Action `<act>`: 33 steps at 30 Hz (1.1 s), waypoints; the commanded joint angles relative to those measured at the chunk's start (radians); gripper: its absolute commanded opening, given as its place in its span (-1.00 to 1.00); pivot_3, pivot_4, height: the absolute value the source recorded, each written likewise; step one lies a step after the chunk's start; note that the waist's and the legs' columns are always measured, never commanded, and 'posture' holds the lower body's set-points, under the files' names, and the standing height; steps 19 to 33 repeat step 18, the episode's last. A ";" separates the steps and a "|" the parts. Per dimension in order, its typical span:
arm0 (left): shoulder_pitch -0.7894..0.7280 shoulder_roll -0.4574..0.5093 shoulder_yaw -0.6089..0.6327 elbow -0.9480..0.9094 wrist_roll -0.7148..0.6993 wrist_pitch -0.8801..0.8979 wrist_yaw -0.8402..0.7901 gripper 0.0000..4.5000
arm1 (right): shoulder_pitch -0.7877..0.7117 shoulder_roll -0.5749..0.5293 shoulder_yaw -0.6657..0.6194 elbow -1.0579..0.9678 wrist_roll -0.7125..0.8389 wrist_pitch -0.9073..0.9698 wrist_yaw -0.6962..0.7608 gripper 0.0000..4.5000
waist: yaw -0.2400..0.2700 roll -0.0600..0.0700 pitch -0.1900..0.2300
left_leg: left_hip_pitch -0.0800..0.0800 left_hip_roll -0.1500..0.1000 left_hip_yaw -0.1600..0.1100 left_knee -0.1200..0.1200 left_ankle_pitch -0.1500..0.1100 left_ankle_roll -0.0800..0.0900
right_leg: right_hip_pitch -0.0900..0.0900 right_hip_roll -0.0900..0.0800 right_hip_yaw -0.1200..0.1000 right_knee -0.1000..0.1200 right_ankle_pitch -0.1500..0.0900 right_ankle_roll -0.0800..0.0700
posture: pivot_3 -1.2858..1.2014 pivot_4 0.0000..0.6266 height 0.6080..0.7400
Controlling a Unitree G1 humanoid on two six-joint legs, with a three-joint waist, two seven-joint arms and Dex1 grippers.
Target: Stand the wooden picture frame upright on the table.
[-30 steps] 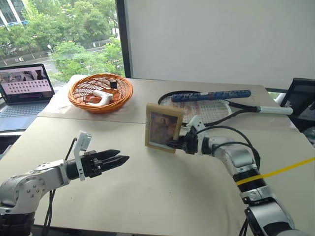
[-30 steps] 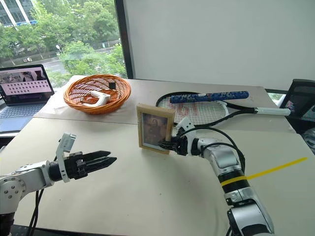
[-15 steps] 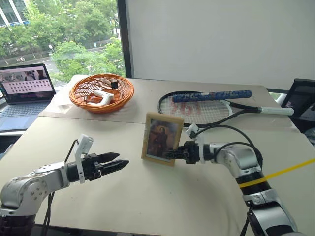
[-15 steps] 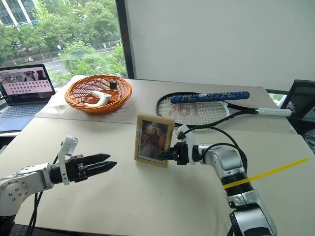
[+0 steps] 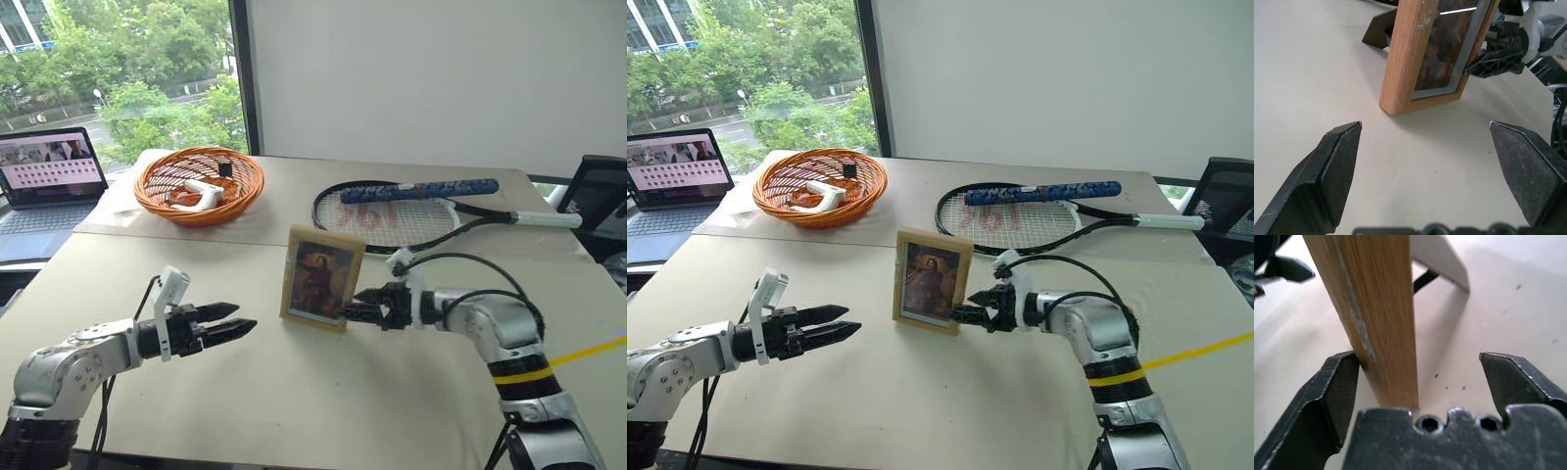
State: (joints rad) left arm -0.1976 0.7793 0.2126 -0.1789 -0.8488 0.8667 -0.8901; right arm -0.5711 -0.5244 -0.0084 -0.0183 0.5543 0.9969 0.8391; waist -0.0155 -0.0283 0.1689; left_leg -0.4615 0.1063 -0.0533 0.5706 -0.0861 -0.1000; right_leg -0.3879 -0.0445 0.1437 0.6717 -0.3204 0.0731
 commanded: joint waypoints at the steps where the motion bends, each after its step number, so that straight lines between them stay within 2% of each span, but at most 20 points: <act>1: 0.000 -0.036 0.031 -0.001 0.068 -0.128 0.017 1.00 | 0.102 -0.074 -0.125 -0.081 0.048 -0.033 0.029 0.98 | 0.005 0.000 0.000 | 0.000 0.000 0.000 0.000 0.000 0.000 | 0.000 0.000 0.000 0.000 0.000 0.000 | 0.03 -0.52 0.74; 6: 0.079 -0.042 -0.017 -0.007 0.228 -0.219 0.092 1.00 | 0.320 -0.152 -0.199 -0.231 0.024 -0.300 0.148 0.98 | 0.002 0.001 0.000 | -0.001 0.000 0.001 0.000 -0.001 0.002 | 0.001 0.000 0.000 -0.004 0.000 0.000 | 0.03 -0.52 0.74; 11: 0.125 -0.082 -0.018 -0.039 0.296 -0.282 0.150 1.00 | 0.456 -0.120 -0.279 -0.345 0.049 -0.391 0.085 0.98 | -0.012 0.001 0.000 | 0.000 0.000 0.001 0.000 -0.002 0.003 | 0.001 0.000 0.001 -0.004 0.000 0.001 | 0.03 -0.52 0.74; 15: 0.102 -0.124 -0.034 -0.045 0.328 -0.309 0.185 1.00 | 0.534 -0.095 -0.290 -0.422 0.033 -0.437 0.037 0.98 | -0.010 0.001 0.000 | 0.000 0.000 0.001 0.002 -0.001 0.003 | 0.002 0.000 0.001 -0.004 0.000 0.003 | 0.03 -0.52 0.74; 33: 0.083 -0.132 -0.054 -0.048 0.339 -0.314 0.176 1.00 | 0.556 -0.093 -0.290 -0.430 0.032 -0.449 0.014 0.98 | -0.007 0.001 0.000 | 0.000 0.000 0.001 0.003 -0.001 0.003 | 0.003 0.000 0.001 -0.004 0.000 0.003 | 0.03 -0.52 0.74</act>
